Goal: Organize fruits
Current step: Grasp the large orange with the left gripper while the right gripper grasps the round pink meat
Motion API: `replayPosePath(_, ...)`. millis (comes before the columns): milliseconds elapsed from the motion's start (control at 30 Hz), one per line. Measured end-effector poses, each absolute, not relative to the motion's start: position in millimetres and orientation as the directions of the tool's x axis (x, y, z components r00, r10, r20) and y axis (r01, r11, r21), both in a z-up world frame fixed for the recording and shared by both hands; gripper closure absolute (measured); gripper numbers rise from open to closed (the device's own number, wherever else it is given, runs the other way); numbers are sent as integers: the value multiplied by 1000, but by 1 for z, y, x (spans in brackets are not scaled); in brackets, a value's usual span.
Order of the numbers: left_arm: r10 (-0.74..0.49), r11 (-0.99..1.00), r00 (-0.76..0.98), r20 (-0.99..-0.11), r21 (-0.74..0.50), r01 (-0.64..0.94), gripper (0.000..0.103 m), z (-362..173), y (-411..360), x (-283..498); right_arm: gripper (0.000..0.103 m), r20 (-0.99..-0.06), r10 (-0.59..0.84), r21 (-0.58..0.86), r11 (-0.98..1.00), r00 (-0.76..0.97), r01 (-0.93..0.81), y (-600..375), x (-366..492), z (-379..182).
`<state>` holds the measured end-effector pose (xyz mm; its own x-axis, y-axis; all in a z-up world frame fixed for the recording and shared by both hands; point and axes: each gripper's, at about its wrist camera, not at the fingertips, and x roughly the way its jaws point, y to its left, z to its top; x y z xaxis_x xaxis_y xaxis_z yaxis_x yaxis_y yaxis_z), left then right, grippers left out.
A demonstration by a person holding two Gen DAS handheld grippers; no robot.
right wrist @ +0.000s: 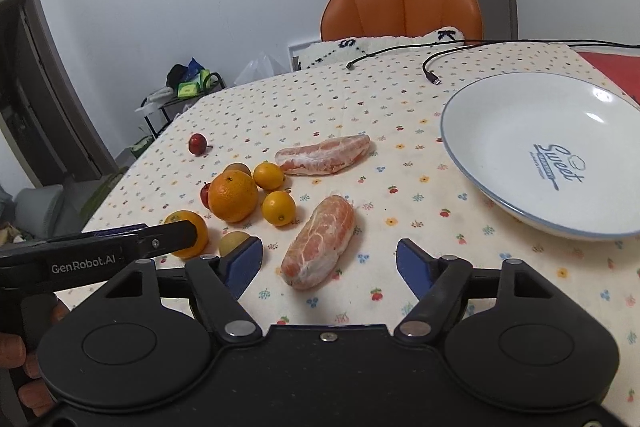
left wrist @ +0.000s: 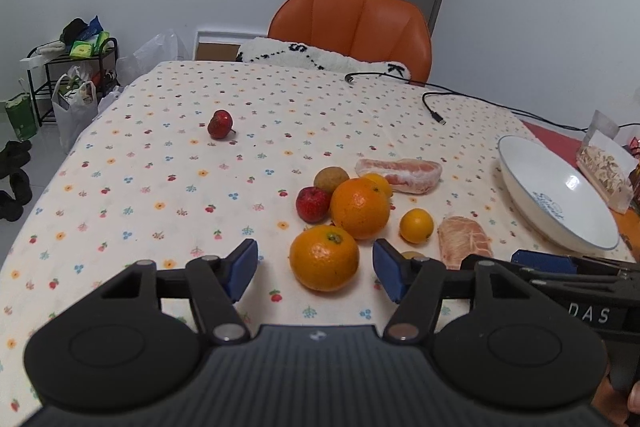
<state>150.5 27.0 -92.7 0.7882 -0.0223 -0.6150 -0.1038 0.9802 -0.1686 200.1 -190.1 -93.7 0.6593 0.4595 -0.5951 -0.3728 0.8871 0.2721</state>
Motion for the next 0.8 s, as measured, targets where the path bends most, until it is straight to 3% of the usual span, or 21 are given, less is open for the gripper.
replayPosePath(500, -4, 977, 793, -609, -171, -126, 49, -101, 25, 158, 32, -612, 403, 153, 904, 680, -398, -165, 208, -103)
replayPosePath(633, -2, 978, 800, -599, -169, -124, 51, -103, 24, 160, 44, -611, 389, 126, 907, 689, -401, -168, 208, -103)
replayPosePath(733, -19, 978, 804, -594, -179, -110, 65, -103, 24, 160, 51, -616, 390, 123, 906, 685, -405, -175, 207, -101)
replayPosePath(800, -15, 978, 803, -595, -175, -112, 65, -103, 23, 159, 54, -617, 387, 128, 908, 685, -398, -181, 207, -101)
